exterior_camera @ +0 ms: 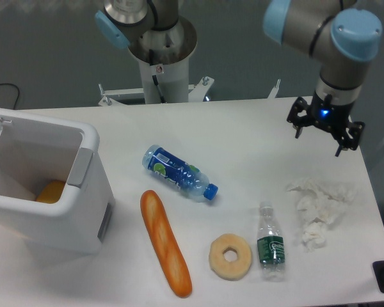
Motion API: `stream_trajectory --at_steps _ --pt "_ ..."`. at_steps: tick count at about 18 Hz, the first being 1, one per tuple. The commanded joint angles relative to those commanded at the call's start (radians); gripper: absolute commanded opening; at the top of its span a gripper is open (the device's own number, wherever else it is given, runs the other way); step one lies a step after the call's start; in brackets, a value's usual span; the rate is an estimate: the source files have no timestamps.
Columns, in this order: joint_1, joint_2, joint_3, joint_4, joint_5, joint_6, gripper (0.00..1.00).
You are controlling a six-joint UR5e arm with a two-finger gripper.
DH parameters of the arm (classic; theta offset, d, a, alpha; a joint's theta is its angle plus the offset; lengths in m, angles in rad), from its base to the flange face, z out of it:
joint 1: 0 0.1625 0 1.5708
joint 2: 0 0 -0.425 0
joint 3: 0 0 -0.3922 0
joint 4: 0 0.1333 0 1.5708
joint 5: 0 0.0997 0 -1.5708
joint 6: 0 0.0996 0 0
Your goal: Place the round bread in the trash can
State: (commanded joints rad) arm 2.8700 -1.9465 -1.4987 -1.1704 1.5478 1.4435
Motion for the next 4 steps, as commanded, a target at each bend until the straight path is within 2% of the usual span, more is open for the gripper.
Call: stream_trajectory --at_steps 4 --pt "0.006 -0.003 0.003 0.000 -0.005 0.000 1.00"
